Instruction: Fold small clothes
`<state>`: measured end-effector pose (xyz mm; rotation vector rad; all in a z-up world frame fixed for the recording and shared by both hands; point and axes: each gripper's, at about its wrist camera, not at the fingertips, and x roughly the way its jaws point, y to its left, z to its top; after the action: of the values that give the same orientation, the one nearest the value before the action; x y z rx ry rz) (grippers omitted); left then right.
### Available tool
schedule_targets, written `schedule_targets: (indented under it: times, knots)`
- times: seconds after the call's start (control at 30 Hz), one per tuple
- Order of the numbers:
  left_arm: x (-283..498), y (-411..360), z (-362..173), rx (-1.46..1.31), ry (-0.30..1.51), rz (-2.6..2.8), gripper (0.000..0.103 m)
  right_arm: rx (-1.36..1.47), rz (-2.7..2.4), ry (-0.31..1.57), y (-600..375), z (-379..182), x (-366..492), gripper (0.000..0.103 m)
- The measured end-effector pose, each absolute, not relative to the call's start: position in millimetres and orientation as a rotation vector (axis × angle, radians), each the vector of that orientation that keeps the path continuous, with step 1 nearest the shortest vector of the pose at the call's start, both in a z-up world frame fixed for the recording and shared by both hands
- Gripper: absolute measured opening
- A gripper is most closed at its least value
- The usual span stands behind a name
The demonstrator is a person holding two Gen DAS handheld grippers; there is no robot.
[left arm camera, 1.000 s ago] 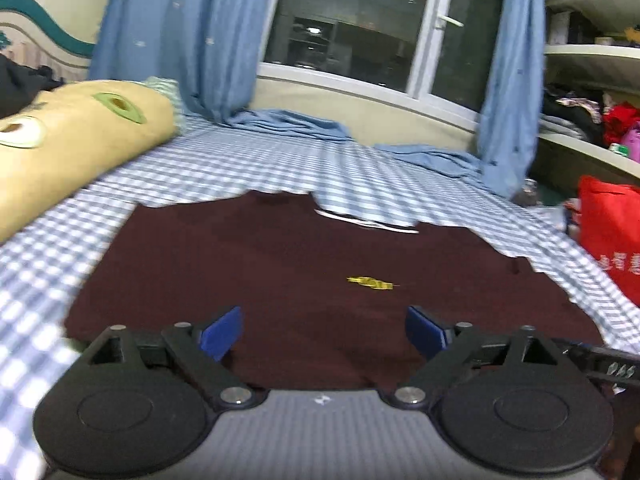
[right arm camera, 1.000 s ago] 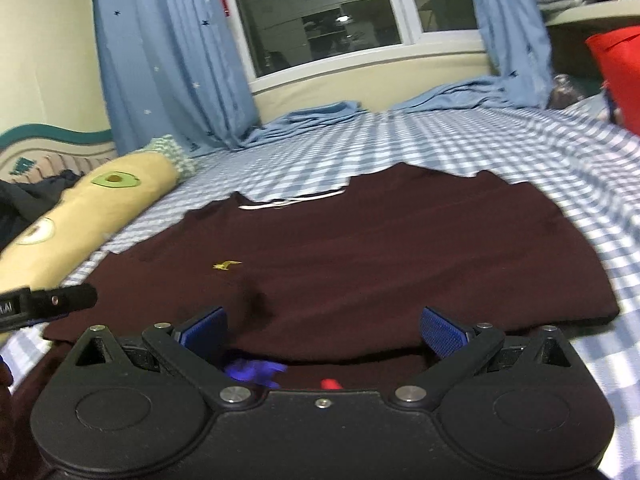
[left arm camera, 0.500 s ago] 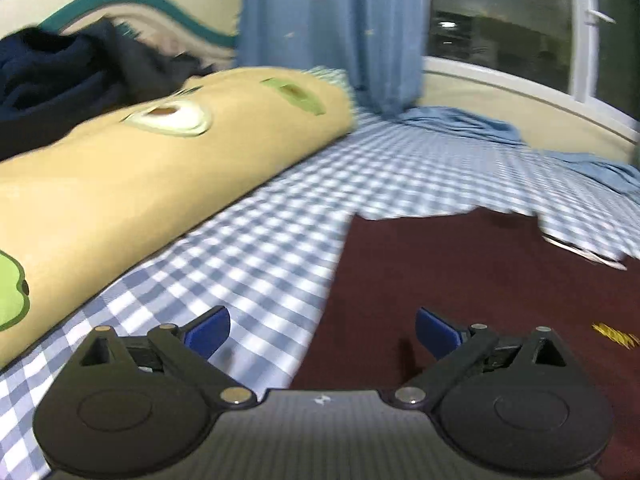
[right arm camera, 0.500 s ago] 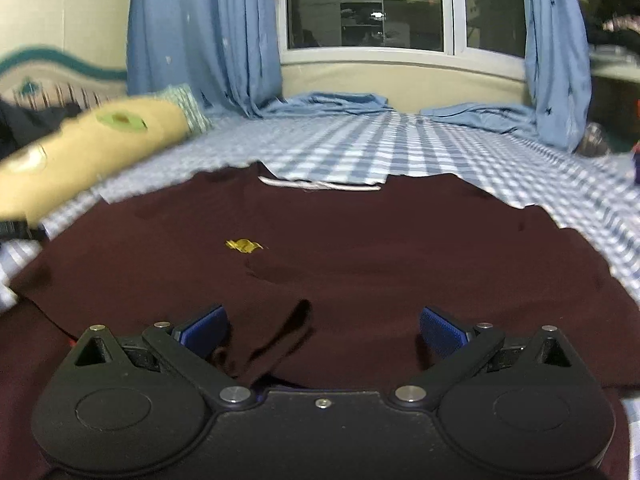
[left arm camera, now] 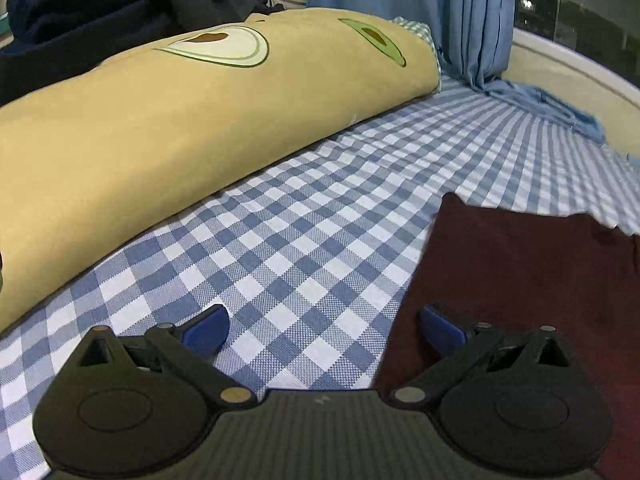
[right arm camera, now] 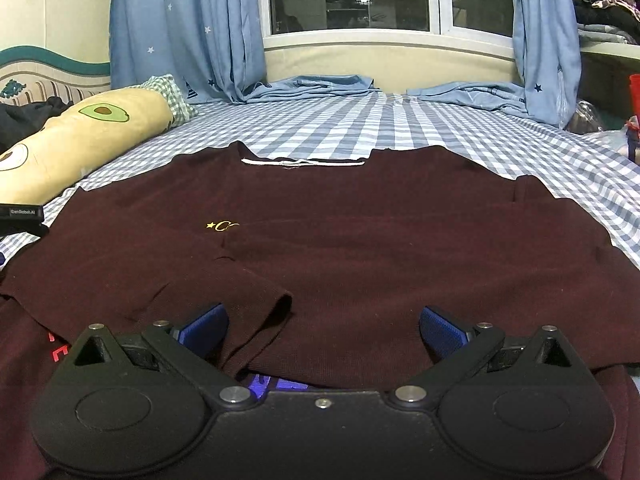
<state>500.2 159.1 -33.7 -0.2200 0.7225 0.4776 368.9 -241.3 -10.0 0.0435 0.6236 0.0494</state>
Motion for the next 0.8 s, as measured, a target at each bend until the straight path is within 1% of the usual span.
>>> schedule_targets:
  times: [0.27,0.6,0.8]
  knots:
    - [490.7,158.0,-26.0,-0.163,0.71,0.481,0.102,0.06,0.055,0.626,-243.8,-11.2,369.1,0.103]
    - [482.7,174.5,-32.4,-0.21,0.725,0.51,0.102,0.057,0.053,0.625,-243.7,-11.2,369.0,0.103]
    - [454.0,175.2,-21.8,-0.219,0.668,0.477,0.102,0.057,0.053,0.624,-243.5,-11.4,368.9,0.103]
